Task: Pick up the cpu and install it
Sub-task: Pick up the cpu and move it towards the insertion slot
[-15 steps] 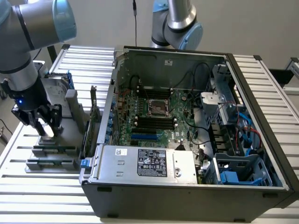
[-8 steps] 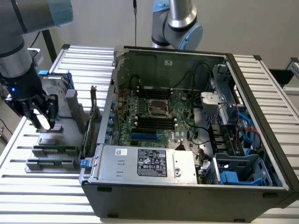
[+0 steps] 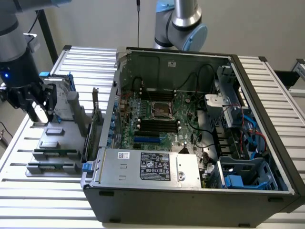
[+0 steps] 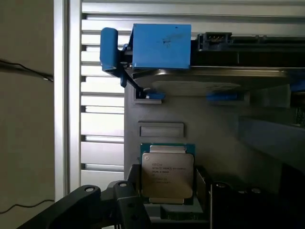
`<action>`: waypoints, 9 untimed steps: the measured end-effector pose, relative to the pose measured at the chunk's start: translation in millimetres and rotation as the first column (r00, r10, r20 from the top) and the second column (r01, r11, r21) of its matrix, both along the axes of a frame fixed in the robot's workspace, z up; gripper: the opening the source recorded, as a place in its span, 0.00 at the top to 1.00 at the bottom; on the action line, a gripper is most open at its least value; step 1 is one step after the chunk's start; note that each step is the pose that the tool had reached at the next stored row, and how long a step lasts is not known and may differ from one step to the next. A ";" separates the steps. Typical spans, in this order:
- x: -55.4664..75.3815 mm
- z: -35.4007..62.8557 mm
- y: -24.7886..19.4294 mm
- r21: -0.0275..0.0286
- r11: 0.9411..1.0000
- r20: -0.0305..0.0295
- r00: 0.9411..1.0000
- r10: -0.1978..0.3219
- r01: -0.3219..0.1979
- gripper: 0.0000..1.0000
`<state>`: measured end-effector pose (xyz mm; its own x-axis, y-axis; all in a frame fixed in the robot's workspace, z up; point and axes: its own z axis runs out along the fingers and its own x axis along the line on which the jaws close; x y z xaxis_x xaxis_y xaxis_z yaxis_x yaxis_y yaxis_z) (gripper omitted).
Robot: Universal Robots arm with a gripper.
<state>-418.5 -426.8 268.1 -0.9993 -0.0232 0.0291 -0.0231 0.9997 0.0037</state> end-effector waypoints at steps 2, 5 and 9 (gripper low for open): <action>4.0 9.1 0.0 0.000 1.000 0.000 1.000 0.000 0.000 0.45; 10.8 23.0 0.0 0.000 1.000 0.000 1.000 0.001 -0.001 0.45; 19.4 41.0 0.0 0.000 1.000 0.000 1.000 0.001 -0.001 0.45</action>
